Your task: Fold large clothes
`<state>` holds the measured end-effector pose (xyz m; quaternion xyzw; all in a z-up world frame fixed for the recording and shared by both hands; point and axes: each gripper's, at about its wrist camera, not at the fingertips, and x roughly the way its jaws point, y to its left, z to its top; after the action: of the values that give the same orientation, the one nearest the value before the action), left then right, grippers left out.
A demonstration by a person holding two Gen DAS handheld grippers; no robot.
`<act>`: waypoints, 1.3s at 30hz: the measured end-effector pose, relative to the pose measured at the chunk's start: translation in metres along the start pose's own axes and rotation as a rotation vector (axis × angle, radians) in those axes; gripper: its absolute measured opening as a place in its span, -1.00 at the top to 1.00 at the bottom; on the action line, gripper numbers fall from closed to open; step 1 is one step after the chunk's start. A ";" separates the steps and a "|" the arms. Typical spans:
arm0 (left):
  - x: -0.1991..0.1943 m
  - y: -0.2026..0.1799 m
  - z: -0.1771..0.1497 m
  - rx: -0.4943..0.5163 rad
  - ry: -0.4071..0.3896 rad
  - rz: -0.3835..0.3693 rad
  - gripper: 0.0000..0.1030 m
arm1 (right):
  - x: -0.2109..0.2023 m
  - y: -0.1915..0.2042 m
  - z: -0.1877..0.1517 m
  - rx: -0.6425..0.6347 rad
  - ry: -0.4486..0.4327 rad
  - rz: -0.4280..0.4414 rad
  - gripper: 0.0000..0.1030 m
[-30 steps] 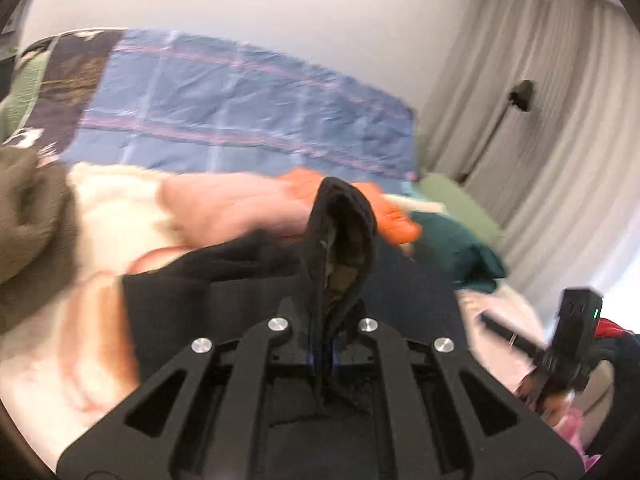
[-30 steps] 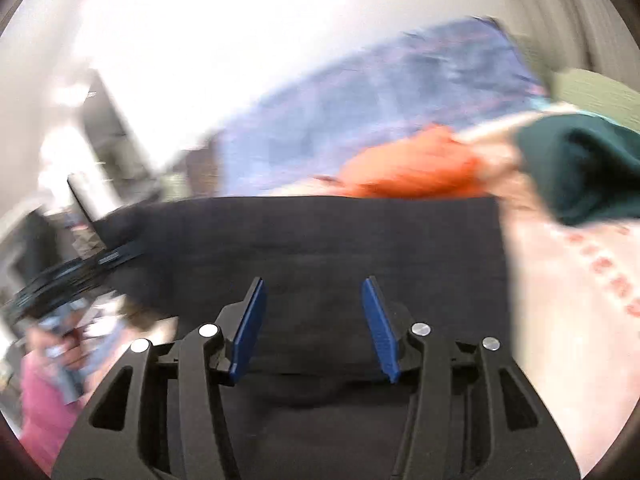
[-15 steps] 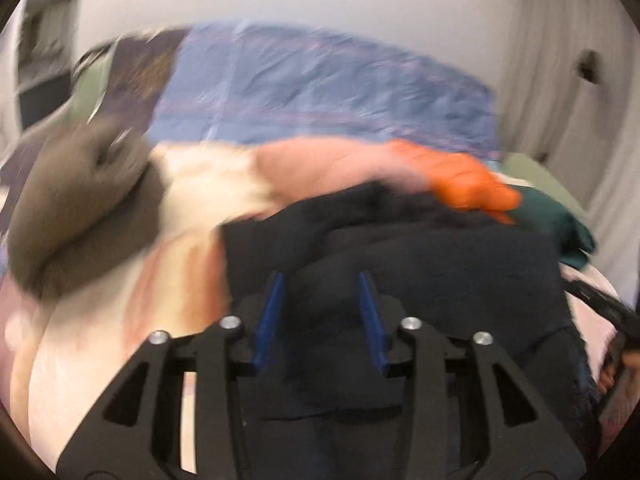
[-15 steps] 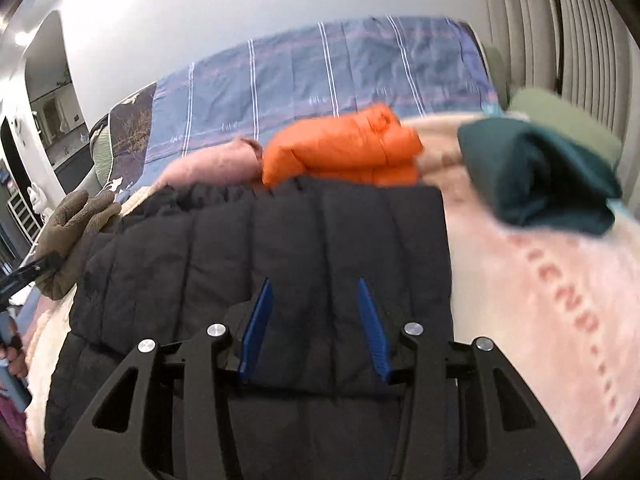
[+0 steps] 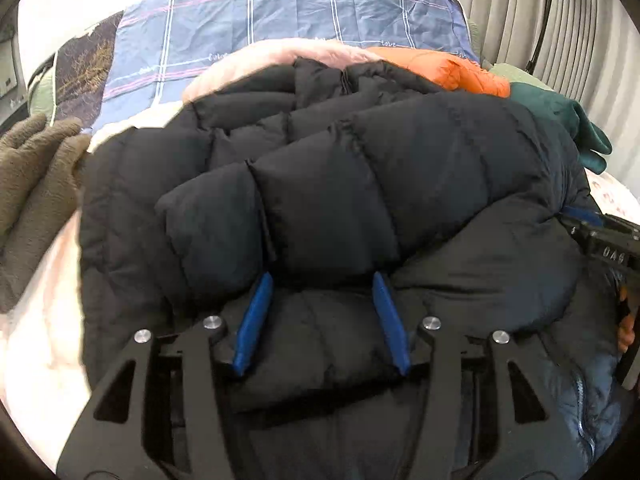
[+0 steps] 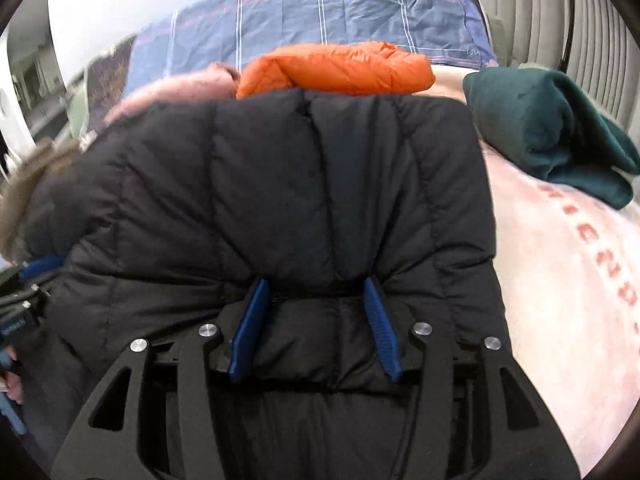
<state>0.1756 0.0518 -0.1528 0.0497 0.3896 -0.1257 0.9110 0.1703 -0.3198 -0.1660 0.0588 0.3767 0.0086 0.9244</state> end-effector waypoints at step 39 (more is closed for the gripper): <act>-0.189 0.048 -0.212 -0.148 0.079 -0.373 0.67 | -0.210 -0.109 -0.220 0.237 0.071 0.426 0.70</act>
<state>-0.0851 0.1742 -0.1628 -0.0853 0.4359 -0.2614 0.8570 -0.1365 -0.4180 -0.1886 0.2447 0.3863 0.1609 0.8746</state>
